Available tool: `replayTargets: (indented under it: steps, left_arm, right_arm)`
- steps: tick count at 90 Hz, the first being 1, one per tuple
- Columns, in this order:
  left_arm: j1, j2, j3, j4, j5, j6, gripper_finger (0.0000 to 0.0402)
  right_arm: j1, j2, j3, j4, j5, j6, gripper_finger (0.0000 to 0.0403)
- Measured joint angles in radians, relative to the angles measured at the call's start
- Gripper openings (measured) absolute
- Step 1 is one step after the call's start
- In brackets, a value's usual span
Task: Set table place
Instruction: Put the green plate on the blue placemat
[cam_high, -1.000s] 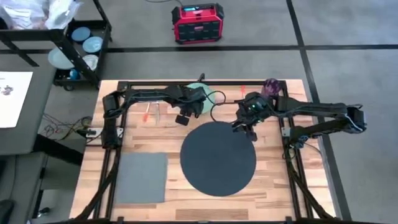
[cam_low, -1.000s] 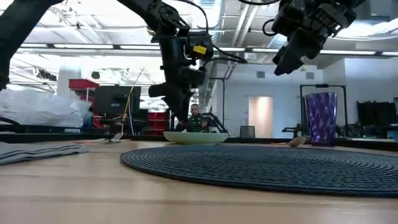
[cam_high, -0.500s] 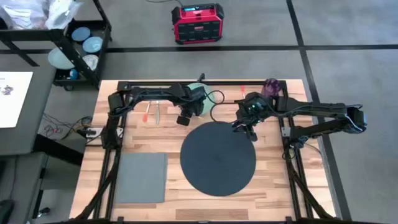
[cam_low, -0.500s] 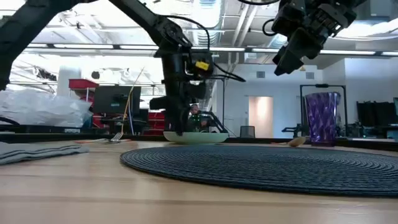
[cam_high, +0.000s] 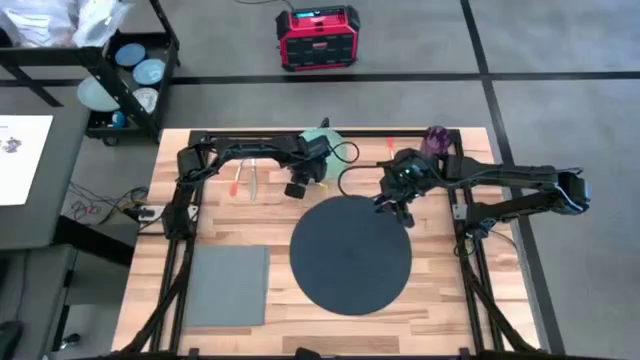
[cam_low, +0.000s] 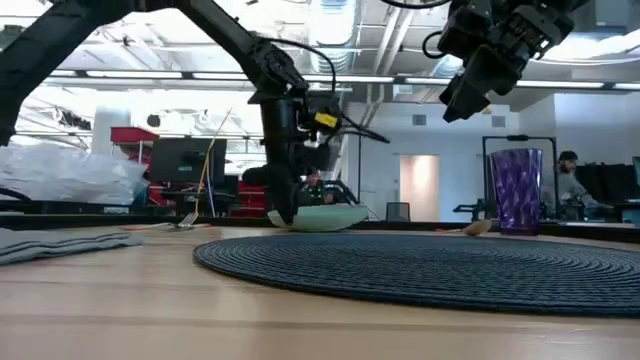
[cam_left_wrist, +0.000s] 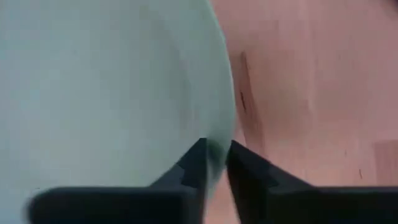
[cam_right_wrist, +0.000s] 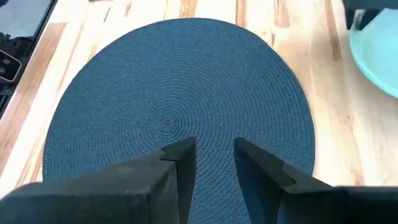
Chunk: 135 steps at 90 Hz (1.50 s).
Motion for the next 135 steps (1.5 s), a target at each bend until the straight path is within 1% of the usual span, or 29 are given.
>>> replayTargets:
  steps: [8, 22, 34, 41, 50, 55, 60, 77, 90, 99, 107, 118, 129, 135]
  left_arm:
    - [0.003, -0.004, 0.003, 0.011, -0.009, -0.001, 0.0005]
    - [-0.010, -0.008, 0.002, -0.021, -0.145, -0.001, 0.0001]
    - [-0.048, -0.049, 0.002, -0.073, -0.149, -0.018, 0.0000]
    - [-0.084, -0.079, 0.002, -0.074, -0.143, -0.026, 0.0000]
    - [-0.139, -0.119, 0.002, -0.072, -0.136, -0.052, 0.0000]
    - [-0.174, -0.138, 0.002, -0.070, -0.139, -0.071, 0.0000]
    - [-0.213, -0.151, 0.002, -0.070, -0.142, -0.090, 0.0000]
    - [-0.370, -0.174, 0.002, -0.058, -0.141, -0.168, 0.0000]
    - [-0.509, -0.175, 0.002, -0.020, -0.144, -0.205, 0.0000]
    - [-0.587, -0.175, 0.002, 0.001, -0.135, -0.234, 0.0000]
    - [-0.626, -0.168, 0.002, 0.016, -0.137, -0.266, 0.0000]
    - [-0.635, -0.153, 0.002, 0.018, -0.122, -0.287, 0.0000]
    - [-0.630, -0.120, 0.003, 0.013, -0.029, -0.298, 0.0000]
    - [-0.629, -0.105, 0.003, 0.008, -0.017, -0.273, 0.0000]
  right_arm:
    - [0.008, 0.000, 0.000, 0.000, -0.001, 0.001, 0.0097]
    - [0.015, -0.007, 0.000, -0.015, -0.001, 0.007, 0.0097]
    - [0.011, -0.053, 0.000, -0.062, 0.002, 0.007, 0.0097]
    - [0.009, -0.109, -0.001, -0.101, 0.046, 0.007, 0.0093]
    - [-0.003, -0.196, -0.001, -0.221, 0.109, 0.029, 0.0078]
    - [-0.012, -0.251, -0.002, -0.314, 0.124, 0.061, 0.0068]
    - [-0.016, -0.309, -0.016, -0.356, 0.129, 0.108, 0.0059]
    - [-0.014, -0.492, -0.090, -0.362, 0.130, 0.191, 0.0048]
    - [-0.014, -0.563, -0.090, -0.364, 0.161, 0.207, 0.0048]
    - [-0.014, -0.580, -0.090, -0.366, 0.164, 0.207, 0.0048]
    - [-0.014, -0.576, -0.090, -0.366, 0.164, 0.207, 0.0048]
    - [-0.014, -0.561, -0.090, -0.339, 0.164, 0.196, 0.0048]
    - [-0.014, -0.549, -0.100, -0.295, 0.165, 0.181, 0.0048]
    - [-0.014, -0.545, -0.108, -0.274, 0.165, 0.166, 0.0048]
